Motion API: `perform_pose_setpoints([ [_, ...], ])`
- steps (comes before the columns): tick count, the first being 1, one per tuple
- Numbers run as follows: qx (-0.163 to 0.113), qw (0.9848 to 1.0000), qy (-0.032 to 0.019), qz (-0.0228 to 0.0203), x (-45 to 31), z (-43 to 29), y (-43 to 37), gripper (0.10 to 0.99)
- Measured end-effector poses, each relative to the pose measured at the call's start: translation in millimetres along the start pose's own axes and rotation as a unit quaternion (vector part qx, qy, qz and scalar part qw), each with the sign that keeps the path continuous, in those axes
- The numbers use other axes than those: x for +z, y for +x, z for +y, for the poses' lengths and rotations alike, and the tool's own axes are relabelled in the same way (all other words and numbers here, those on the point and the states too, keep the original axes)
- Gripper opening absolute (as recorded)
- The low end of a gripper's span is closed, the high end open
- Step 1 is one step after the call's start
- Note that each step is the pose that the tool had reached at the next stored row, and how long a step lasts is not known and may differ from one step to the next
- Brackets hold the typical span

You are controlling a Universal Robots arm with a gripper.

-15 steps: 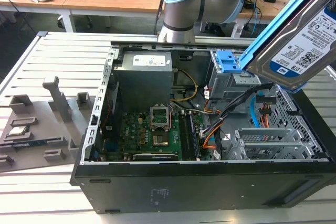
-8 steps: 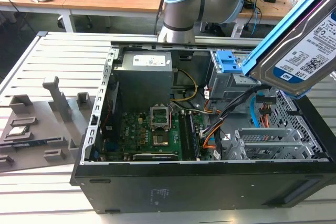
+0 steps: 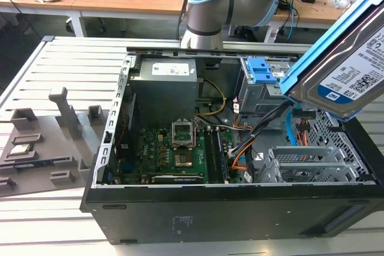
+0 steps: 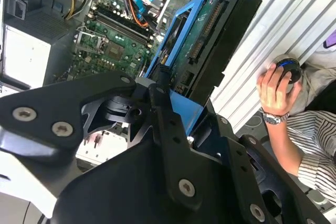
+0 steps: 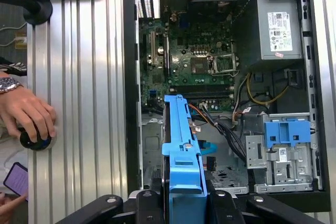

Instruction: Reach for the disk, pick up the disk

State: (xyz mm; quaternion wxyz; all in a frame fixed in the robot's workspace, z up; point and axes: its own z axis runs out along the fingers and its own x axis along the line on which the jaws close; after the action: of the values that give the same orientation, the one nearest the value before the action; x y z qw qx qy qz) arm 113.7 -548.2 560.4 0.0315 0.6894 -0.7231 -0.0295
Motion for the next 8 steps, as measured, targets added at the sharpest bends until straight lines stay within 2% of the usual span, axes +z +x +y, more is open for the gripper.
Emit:
perform_pose_setpoints([
  [8, 0.000, 1.0000, 0.0000, 0.0001, 0.0, -0.7, 14.6, 0.369],
])
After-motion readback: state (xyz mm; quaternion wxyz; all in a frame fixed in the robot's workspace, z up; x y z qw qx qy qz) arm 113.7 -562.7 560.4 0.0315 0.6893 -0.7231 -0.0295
